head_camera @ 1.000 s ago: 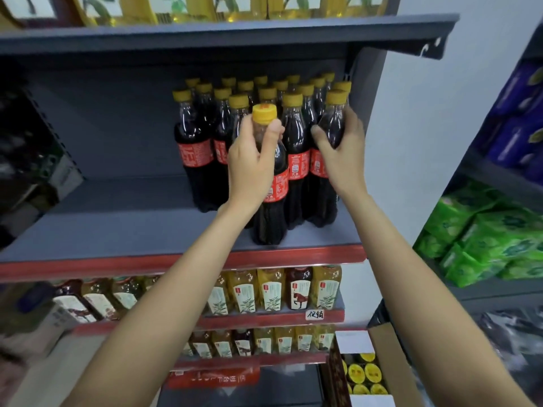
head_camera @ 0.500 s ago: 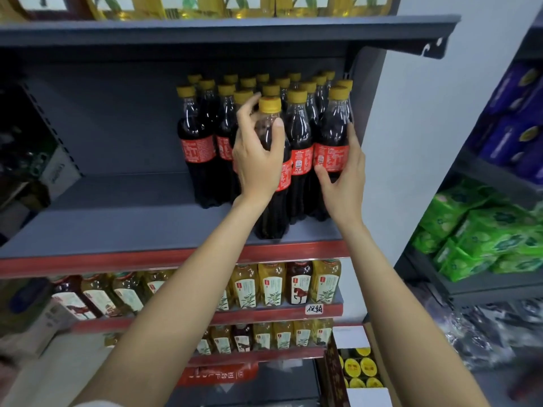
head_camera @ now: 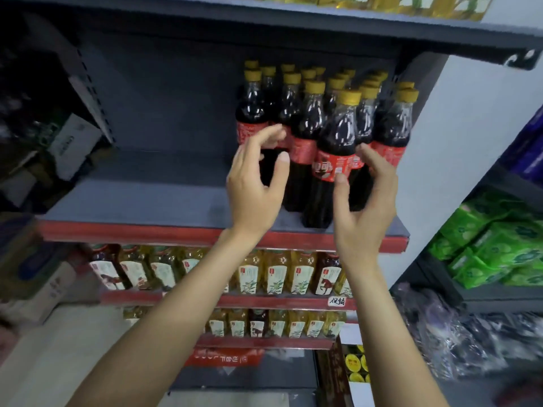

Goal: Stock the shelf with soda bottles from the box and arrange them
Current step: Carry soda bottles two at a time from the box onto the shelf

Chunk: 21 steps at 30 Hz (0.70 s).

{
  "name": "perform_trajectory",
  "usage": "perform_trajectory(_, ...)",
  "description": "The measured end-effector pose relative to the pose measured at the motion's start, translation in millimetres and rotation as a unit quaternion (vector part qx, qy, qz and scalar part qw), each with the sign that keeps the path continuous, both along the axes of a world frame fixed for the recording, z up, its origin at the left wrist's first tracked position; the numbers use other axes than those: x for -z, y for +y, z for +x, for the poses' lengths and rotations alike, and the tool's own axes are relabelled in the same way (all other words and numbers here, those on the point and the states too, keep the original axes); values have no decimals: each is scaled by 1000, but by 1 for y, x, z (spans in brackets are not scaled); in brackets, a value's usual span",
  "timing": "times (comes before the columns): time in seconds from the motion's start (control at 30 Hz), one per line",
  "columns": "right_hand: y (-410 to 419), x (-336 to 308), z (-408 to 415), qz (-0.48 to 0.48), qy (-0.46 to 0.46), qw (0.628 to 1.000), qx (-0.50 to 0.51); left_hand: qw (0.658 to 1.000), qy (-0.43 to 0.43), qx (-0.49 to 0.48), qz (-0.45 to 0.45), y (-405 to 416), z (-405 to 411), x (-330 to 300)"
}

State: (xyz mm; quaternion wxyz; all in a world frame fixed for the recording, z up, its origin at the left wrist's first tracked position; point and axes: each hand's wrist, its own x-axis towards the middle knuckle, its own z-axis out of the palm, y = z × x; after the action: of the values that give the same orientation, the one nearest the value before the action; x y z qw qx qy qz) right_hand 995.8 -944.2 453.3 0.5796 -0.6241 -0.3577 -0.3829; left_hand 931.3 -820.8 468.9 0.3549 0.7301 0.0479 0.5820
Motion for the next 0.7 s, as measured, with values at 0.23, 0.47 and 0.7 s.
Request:
perform_trajectory(0.23, 114, 45, -156, -26, -95, 986, -135, 992, -21, -124, 15, 97, -186, 57)
perform_trajectory(0.47, 243, 154, -323, -243, 73, 918, -304, 942, 223, -184, -170, 203, -401, 156)
perform_trajectory(0.7, 364, 228, -435, -440, 123, 783, -423, 820, 328, -313, -351, 277, -561, 231)
